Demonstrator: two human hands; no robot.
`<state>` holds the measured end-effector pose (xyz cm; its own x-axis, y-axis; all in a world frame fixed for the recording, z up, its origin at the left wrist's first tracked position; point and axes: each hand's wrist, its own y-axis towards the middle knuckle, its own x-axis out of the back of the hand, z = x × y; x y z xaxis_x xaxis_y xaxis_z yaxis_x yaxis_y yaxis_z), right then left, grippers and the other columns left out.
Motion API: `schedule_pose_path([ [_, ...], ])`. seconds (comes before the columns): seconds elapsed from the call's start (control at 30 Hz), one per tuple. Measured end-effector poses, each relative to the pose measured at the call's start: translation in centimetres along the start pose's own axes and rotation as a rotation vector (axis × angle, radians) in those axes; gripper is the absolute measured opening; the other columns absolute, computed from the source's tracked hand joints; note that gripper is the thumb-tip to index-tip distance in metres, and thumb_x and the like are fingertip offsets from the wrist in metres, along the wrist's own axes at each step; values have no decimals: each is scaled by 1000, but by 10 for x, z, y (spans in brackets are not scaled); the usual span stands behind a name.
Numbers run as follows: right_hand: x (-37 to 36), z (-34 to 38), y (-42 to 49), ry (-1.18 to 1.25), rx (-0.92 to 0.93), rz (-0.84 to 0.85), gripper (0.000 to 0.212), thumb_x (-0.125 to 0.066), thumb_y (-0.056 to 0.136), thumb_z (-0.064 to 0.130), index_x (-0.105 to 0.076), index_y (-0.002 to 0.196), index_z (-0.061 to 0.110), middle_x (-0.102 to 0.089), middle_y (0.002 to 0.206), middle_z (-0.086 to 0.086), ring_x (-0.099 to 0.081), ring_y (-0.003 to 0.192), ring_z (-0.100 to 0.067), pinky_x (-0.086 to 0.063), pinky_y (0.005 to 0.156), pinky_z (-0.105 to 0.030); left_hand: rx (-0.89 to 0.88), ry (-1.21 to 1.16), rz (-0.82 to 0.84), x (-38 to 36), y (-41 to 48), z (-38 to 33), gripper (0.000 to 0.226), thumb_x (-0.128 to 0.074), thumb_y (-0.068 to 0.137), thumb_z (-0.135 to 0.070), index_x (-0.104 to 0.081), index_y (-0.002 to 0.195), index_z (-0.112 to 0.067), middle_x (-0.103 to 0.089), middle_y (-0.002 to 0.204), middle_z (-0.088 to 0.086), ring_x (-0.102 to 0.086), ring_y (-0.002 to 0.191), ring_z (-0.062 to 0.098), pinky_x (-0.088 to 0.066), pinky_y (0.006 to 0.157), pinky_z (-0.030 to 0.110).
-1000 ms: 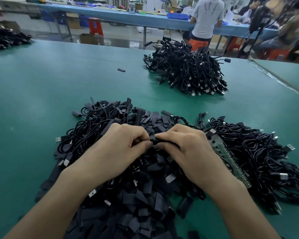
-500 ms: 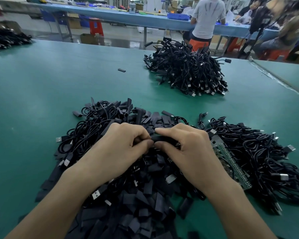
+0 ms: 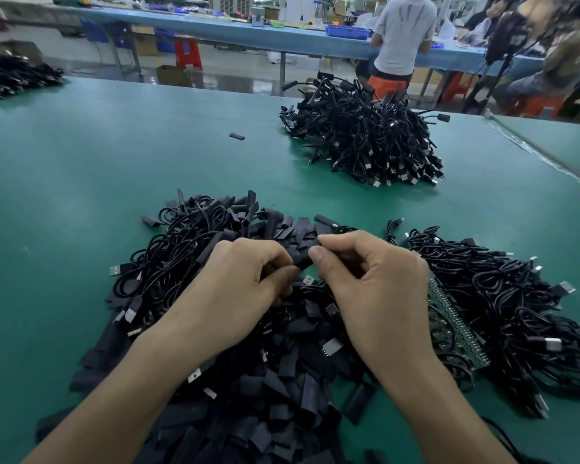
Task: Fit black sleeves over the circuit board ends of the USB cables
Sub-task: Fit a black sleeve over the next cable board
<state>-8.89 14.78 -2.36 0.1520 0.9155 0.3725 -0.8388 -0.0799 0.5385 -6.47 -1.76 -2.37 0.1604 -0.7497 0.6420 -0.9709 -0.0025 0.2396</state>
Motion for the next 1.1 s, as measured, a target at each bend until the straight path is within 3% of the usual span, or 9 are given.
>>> schedule_pose_path([
  [0.13, 7, -3, 5, 72, -57, 47, 19, -79, 82, 18, -75, 98, 28, -71, 74, 17, -69, 70, 0, -57, 70, -21, -40, -41, -61, 0, 0, 0, 16, -67, 89, -32, -67, 74, -29, -68, 64, -14, -60, 53, 2, -47, 53, 18],
  [0.27, 13, -5, 9, 116, -80, 199, 31, -83, 78, 18, -74, 104, 32, -72, 79, 18, -68, 72, -3, -56, 72, -24, -59, -72, -56, 4, 3, 4, 11, -62, 88, -39, -65, 80, -31, -66, 67, -10, -55, 54, 13, -45, 53, 28],
  [0.43, 20, -8, 13, 193, -84, 248, 28, -86, 73, 13, -75, 95, 26, -74, 78, 17, -71, 71, -2, -54, 69, -15, -83, -74, -14, 8, 3, 6, 13, -65, 92, -32, -65, 79, -34, -62, 64, -18, -48, 52, -2, -37, 51, 12],
  [0.6, 22, -6, 13, 212, -84, 242, 27, -85, 72, 11, -74, 92, 27, -75, 77, 14, -71, 68, -4, -55, 67, -15, -74, -66, -19, 9, 3, 5, 17, -65, 92, -28, -65, 77, -33, -63, 64, -18, -51, 51, -2, -38, 51, 10],
  [0.9, 24, -5, 13, 210, -62, 203, 36, -84, 74, 12, -74, 101, 33, -74, 82, 21, -70, 75, 0, -54, 72, -13, -40, -87, -48, 9, 1, 2, 13, -66, 88, -34, -68, 75, -33, -69, 68, -12, -63, 60, 9, -51, 60, 27],
  [1.1, 19, -9, 11, 168, -68, 186, 38, -81, 80, 14, -73, 115, 26, -73, 84, 22, -67, 75, 3, -53, 75, -15, -37, -84, -64, 5, 0, -2, 14, -68, 88, -33, -70, 74, -31, -70, 66, -15, -65, 60, 6, -52, 59, 20],
])
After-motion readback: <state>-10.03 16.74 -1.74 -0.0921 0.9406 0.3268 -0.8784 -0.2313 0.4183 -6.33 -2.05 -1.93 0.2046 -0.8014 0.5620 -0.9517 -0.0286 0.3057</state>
